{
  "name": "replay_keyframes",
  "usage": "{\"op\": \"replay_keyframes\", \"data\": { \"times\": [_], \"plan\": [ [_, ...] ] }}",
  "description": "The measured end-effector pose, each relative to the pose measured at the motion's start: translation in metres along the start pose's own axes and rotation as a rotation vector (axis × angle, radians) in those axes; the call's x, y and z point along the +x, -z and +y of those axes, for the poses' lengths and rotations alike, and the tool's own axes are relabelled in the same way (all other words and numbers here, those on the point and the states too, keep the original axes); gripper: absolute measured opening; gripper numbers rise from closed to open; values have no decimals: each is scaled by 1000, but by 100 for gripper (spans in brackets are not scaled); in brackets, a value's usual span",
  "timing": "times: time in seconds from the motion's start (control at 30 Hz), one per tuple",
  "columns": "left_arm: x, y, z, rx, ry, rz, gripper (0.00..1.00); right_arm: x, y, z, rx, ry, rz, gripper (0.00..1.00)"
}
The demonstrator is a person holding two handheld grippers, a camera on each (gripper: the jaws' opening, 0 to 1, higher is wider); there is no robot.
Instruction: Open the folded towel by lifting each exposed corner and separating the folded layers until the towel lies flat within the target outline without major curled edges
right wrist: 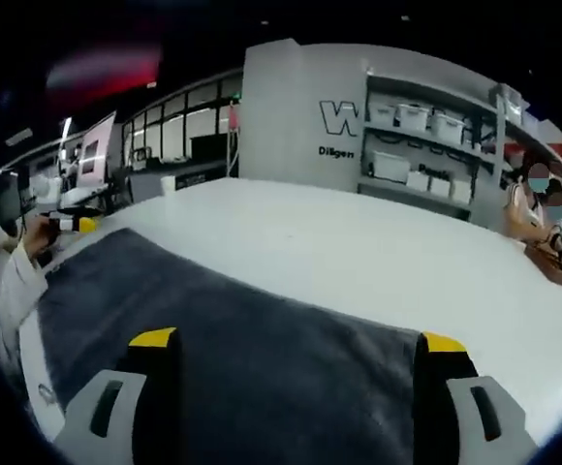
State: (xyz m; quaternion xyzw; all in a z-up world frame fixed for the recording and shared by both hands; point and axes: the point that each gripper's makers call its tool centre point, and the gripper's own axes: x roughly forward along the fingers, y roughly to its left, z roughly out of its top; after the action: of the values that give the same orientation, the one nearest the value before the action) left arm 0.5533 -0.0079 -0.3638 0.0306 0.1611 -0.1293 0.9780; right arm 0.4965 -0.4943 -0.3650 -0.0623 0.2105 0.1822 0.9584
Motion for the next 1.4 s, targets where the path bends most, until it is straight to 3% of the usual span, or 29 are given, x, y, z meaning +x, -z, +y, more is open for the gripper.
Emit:
{"op": "replay_keyframes", "data": {
  "times": [0.13,0.3,0.4,0.7,0.9,0.97,1.13,1.4],
  "plan": [
    [9,-1,20,11,-46,-8,65,17,-9,11,14,-23,-73,99],
    [22,1,42,63,-106,7,56,21,-2,19,-10,-55,-43,99],
    [27,5,50,45,-113,-1,52,24,11,19,-30,-52,20,99],
    [30,29,82,32,-188,54,38,31,17,38,-23,-121,26,99],
    [35,30,94,8,-199,43,28,31,19,36,-11,-117,27,98],
    [40,38,100,36,-212,84,22,32,19,36,-6,-120,29,98],
    [49,46,94,-13,-161,101,26,33,22,40,-8,-131,39,98],
    [52,57,87,2,-130,138,21,32,24,38,1,-129,43,97]
  ]
}}
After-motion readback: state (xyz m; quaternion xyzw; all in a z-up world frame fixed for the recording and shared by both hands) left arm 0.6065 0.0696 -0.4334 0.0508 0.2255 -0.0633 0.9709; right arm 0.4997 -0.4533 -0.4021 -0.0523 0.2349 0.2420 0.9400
